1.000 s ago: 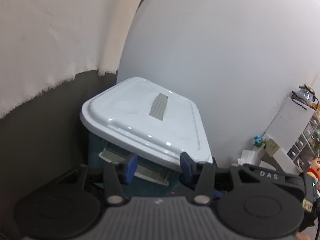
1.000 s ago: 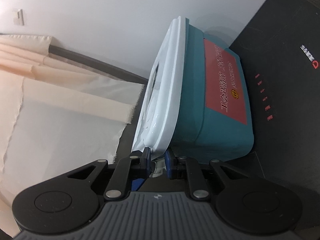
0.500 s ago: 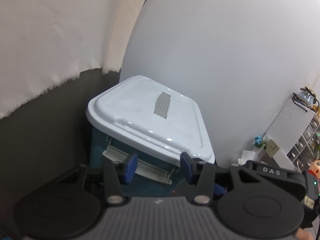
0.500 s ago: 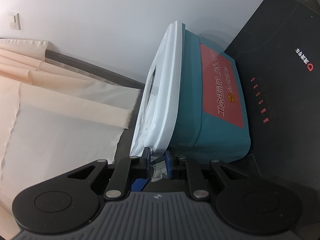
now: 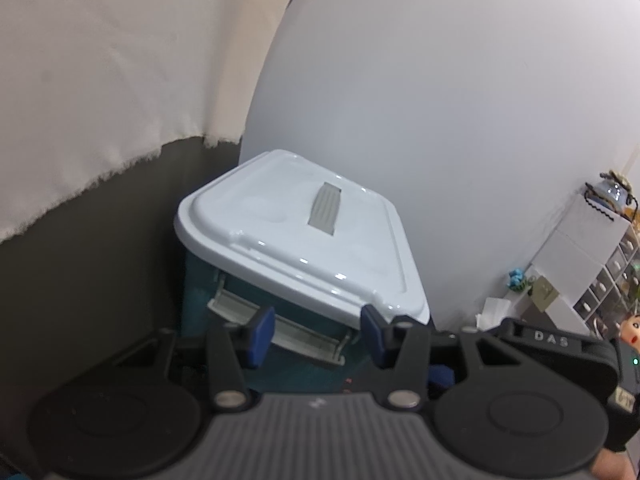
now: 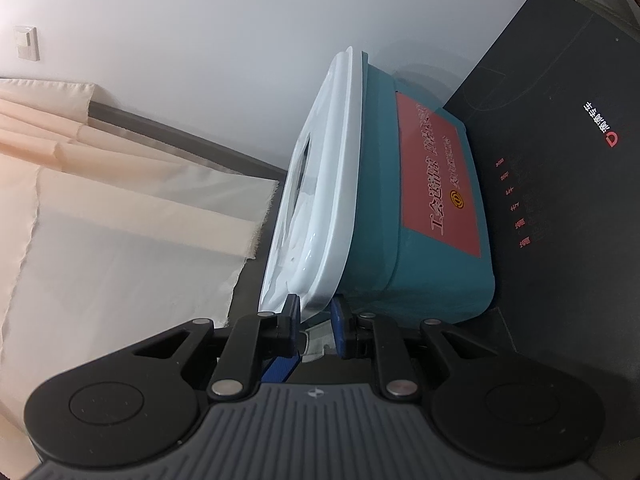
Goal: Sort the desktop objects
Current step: 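Press the white lid down flat onto the teal bin with the right tool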
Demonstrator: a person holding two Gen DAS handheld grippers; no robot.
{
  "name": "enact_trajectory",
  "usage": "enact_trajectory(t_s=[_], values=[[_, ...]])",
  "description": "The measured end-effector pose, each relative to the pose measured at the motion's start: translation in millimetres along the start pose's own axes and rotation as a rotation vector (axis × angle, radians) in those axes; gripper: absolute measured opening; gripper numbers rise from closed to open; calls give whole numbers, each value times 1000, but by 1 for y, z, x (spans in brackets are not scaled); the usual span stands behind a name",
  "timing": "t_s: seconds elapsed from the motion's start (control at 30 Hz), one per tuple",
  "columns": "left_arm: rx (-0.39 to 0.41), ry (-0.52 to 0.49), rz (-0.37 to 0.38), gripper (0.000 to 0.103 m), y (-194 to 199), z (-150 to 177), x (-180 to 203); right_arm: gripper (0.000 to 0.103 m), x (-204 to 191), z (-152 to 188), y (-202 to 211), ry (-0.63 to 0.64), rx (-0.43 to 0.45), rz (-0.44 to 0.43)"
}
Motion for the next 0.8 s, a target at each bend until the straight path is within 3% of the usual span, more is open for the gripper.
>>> enact_trajectory(t_s=[0.53, 0.8], values=[[7, 14, 10, 51, -16, 6, 20, 20, -6, -2, 5, 24, 8, -12], [-3, -39, -5, 51, -28, 17, 44, 21, -1, -1, 21, 64, 15, 13]])
Point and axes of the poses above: each gripper's, at about its wrist camera, not at the fingertips, and y roughly against the way its jaws point, x to its right, z to its underside, the point moved 6 cm from there along -y, roughly the way its jaws point, and after that the axes turned 10 degrees about x, right-handed, at the moved point
